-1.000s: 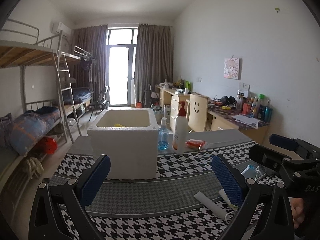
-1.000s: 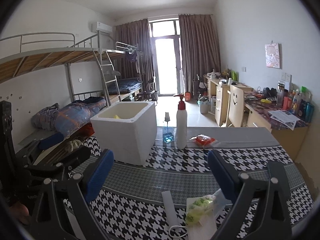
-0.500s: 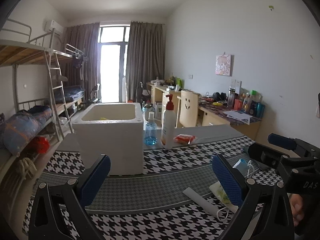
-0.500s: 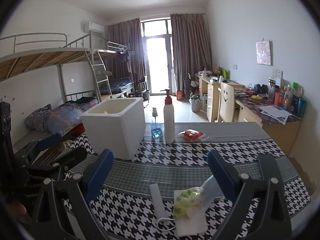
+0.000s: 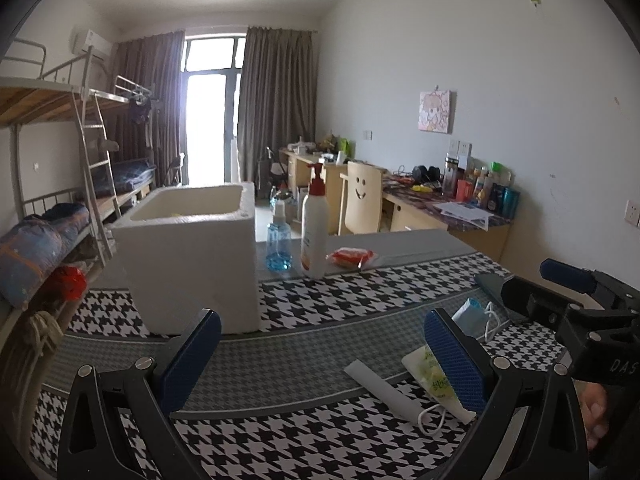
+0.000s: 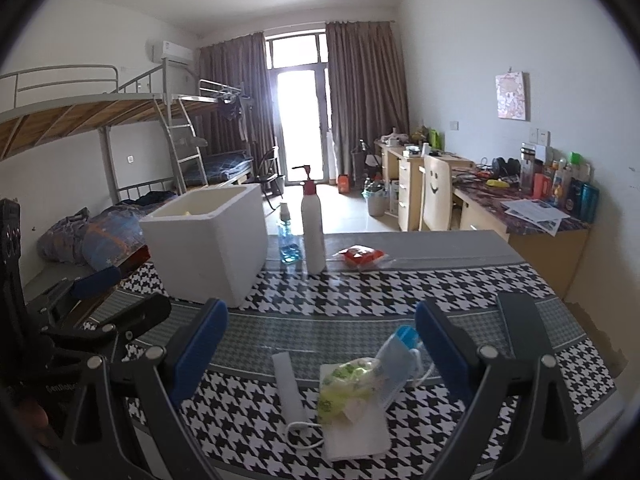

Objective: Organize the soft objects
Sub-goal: 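Move both tools back to the table toward the white cloth and mask, then close the left tool on the white paper strip while the right tool grasps the blue mask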

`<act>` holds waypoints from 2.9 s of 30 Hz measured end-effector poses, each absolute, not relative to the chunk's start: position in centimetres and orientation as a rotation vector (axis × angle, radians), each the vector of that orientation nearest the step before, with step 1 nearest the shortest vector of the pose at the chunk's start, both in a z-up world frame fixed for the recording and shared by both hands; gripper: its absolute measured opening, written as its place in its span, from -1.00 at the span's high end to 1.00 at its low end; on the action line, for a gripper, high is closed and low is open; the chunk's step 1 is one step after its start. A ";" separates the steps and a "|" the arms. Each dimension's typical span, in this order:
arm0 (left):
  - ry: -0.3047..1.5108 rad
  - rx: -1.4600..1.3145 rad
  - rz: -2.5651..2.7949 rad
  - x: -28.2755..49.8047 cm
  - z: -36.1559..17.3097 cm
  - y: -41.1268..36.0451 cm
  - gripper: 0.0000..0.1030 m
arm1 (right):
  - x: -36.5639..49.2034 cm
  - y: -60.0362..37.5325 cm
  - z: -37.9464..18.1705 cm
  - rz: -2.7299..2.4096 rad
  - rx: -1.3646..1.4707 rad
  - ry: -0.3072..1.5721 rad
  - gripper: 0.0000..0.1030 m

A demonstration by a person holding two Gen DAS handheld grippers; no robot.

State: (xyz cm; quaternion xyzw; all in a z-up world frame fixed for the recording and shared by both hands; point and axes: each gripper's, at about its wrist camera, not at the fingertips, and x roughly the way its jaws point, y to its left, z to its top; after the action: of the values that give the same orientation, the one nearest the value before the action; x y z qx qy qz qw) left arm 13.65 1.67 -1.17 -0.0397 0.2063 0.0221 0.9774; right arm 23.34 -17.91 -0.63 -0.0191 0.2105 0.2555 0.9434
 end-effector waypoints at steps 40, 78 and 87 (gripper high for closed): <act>0.629 -0.089 -0.009 18.6 -6.7 -1.3 -0.98 | 26.7 -21.5 -5.3 0.429 0.025 0.579 -0.88; 0.847 -0.105 0.129 23.4 -11.1 -4.1 -0.15 | 31.6 -23.4 -9.1 0.510 0.046 0.692 -0.88; 0.914 -0.118 0.141 24.2 -12.0 -4.7 0.22 | 32.4 -23.6 -9.7 0.536 0.059 0.711 -0.88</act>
State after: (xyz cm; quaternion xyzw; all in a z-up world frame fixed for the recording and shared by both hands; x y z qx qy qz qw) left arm 24.15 -4.71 -11.97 -0.0571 0.4405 0.0677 0.8934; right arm 32.39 -23.56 -9.67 0.0284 0.3439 0.2594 0.9020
